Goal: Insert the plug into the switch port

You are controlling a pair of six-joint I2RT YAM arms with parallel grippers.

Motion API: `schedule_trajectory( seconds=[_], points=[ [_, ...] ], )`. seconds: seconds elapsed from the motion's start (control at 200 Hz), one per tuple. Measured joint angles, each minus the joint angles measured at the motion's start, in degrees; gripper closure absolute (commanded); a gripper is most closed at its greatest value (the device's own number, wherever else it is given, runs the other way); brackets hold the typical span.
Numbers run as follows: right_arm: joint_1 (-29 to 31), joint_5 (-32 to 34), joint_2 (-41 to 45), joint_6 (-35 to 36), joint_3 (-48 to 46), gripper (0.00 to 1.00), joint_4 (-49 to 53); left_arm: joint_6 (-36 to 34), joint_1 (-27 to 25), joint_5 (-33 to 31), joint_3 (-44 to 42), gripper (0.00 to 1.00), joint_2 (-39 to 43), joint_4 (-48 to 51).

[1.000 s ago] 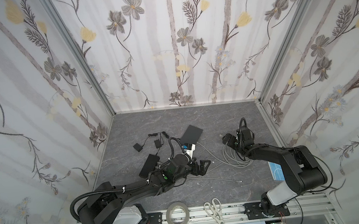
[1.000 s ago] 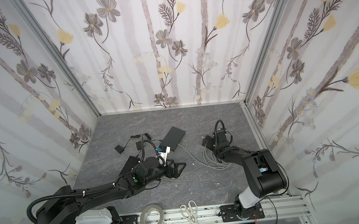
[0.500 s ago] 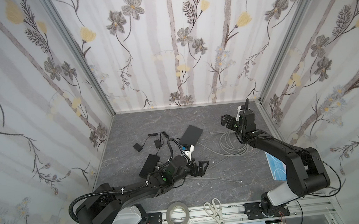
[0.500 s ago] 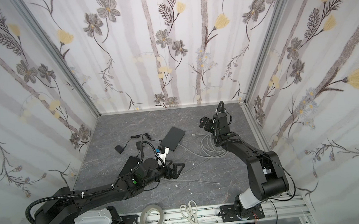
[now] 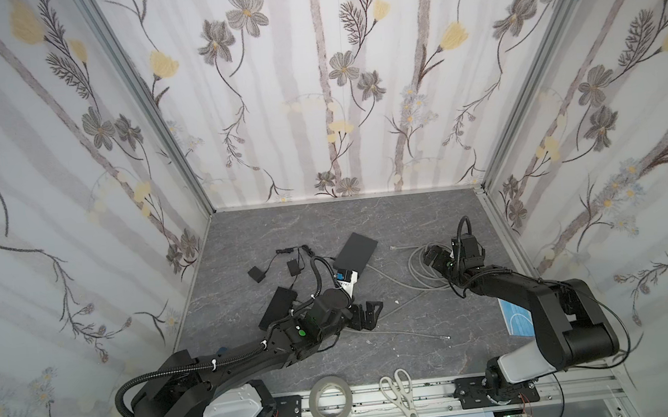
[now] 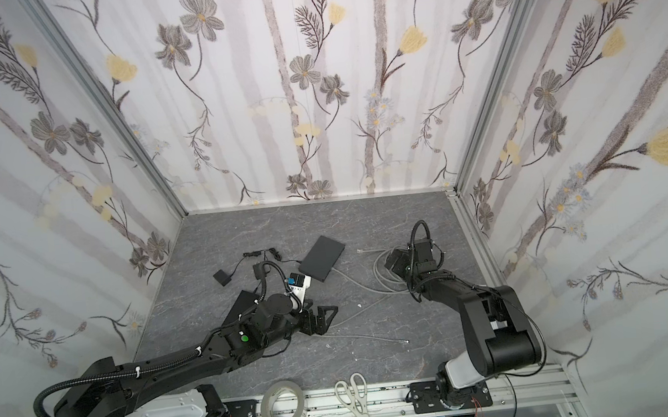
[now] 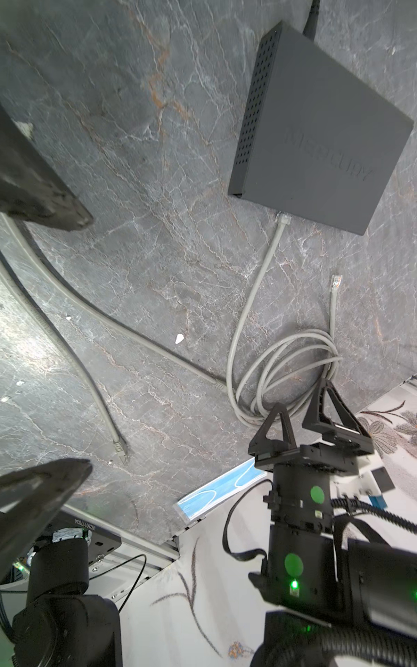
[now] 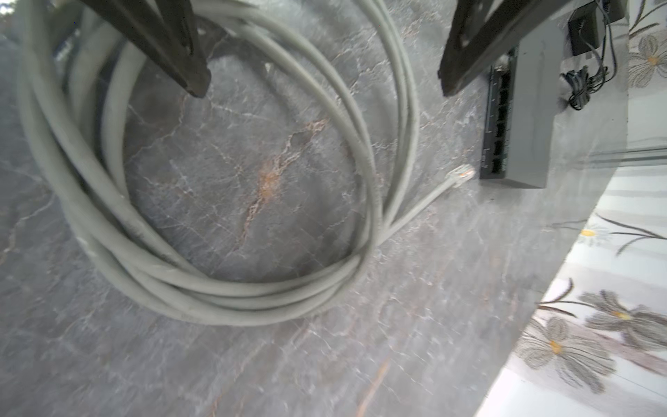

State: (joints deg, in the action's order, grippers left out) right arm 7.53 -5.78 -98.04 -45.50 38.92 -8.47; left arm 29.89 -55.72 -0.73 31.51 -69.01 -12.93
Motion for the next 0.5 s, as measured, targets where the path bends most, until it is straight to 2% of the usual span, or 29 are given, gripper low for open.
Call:
schedule_trajectory(
  seconds=[0.12, 0.385, 0.5],
  points=[
    [-1.6, -2.2, -7.0, 0.2, 6.0, 0.0, -1.7, -1.1, 0.0, -1.3, 0.0, 0.0, 1.1, 3.4],
    [-1.9, -4.4, -16.8, -0.9, 18.2, 0.0, -4.8, -2.6, 0.4, -2.7, 0.1, 0.0, 2.5, 7.8],
    [-1.9, -4.4, -19.7, -0.9, 21.6, 0.0, -9.6, -3.0, 0.5, -2.7, -0.3, 0.0, 3.5, 8.0]
  ],
)
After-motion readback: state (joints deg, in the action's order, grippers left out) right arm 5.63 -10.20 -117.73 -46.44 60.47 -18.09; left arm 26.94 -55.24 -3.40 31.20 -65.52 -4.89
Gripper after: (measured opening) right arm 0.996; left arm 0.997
